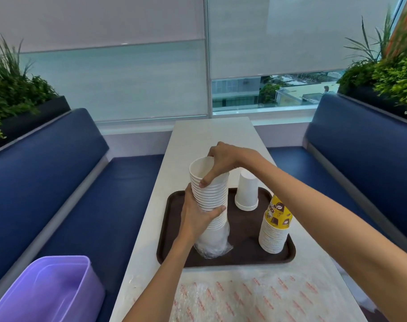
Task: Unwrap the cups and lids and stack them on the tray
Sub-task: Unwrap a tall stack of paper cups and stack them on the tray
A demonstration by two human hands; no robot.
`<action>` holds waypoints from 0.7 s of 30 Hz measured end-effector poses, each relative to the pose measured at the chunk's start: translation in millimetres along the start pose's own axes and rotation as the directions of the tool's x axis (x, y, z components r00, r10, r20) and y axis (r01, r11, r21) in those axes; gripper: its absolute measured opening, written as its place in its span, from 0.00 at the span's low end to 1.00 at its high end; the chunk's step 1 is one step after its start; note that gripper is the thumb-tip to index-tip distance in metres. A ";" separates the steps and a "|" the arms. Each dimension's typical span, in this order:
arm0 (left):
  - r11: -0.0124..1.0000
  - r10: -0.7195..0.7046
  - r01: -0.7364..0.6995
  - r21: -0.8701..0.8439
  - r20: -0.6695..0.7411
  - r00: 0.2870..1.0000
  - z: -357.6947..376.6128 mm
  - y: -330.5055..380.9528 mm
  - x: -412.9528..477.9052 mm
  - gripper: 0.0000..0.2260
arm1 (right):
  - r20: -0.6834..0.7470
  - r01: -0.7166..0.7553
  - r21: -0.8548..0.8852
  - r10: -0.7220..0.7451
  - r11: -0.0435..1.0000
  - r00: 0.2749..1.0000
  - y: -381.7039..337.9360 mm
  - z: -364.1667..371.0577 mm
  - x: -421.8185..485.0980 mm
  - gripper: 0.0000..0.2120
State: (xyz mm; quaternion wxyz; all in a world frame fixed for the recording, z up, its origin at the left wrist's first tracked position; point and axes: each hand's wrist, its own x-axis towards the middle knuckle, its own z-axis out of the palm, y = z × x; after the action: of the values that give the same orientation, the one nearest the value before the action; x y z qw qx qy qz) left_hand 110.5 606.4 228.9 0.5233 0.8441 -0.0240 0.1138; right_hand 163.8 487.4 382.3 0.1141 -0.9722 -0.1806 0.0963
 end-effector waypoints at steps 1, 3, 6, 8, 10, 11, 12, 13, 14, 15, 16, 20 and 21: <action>1.000 0.001 -0.001 0.002 0.001 1.000 0.3 -0.1 -0.3 0.48 | 0.018 -0.001 -0.003 0.001 1.000 1.000 -0.8 -0.4 2.5 0.39; 1.000 0.001 -0.001 0.009 0.001 1.000 1.0 -0.7 -0.5 0.48 | 0.052 -0.004 -0.004 0.004 1.000 0.999 -2.6 -2.0 5.5 0.39; 1.000 0.018 -0.018 0.013 -0.002 1.000 1.3 -2.1 -1.2 0.47 | 0.066 -0.012 -0.003 0.013 1.000 0.998 -4.1 -5.9 5.3 0.38; 0.999 0.046 -0.046 -0.012 -0.005 0.999 0.7 -2.1 -1.4 0.46 | 0.053 -0.009 0.016 0.008 1.000 0.999 -5.8 -8.4 4.0 0.39; 0.997 0.069 -0.070 -0.037 -0.012 0.998 -0.2 -2.0 -1.9 0.45 | 0.043 0.000 0.026 -0.002 1.000 0.999 -8.3 -10.7 3.3 0.39; 0.996 0.077 -0.077 -0.046 -0.011 0.997 -0.8 -1.6 -2.4 0.44 | 0.042 0.004 0.023 -0.005 1.000 0.999 -9.6 -12.0 2.8 0.38; 0.995 0.083 -0.083 -0.055 -0.008 0.997 -1.5 -1.2 -2.9 0.44 | 0.042 0.006 0.017 -0.006 1.000 0.999 -11.0 -13.8 2.0 0.37; 0.994 0.087 -0.087 -0.065 -0.005 0.996 -1.7 -1.1 -2.9 0.44 | 0.044 0.004 0.015 -0.005 1.000 0.999 -12.3 -15.7 0.9 0.37; 0.993 0.089 -0.089 -0.072 -0.002 0.996 -2.2 -1.5 -2.9 0.44 | 0.041 0.003 0.020 -0.003 1.000 0.999 -13.6 -17.5 -0.1 0.37; 0.993 0.090 -0.089 -0.078 0.001 0.996 -2.5 -2.2 -2.5 0.44 | 0.032 0.002 0.031 -0.003 1.000 0.999 -14.2 -19.1 -0.8 0.37; 0.993 0.089 -0.089 -0.083 0.001 0.996 -3.5 -3.0 -2.3 0.44 | 0.016 0.004 0.044 -0.005 0.999 1.000 -15.2 -20.8 -1.9 0.37; 0.994 0.074 -0.074 -0.083 -0.009 0.997 -10.4 -9.0 0.8 0.44 | -0.073 0.029 0.108 -0.022 0.994 0.997 -16.9 -31.5 -7.7 0.36; 0.994 0.073 -0.073 -0.077 -0.011 0.997 -12.8 -9.6 1.2 0.44 | -0.093 0.037 0.120 -0.025 0.992 0.995 -16.9 -35.2 -10.2 0.35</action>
State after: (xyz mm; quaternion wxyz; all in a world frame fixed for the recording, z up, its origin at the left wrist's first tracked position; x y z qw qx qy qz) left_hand 111.1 622.2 226.2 0.5512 0.8214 -0.0571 0.1353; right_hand 156.8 492.3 421.7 0.1829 -0.9638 -0.1841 0.0607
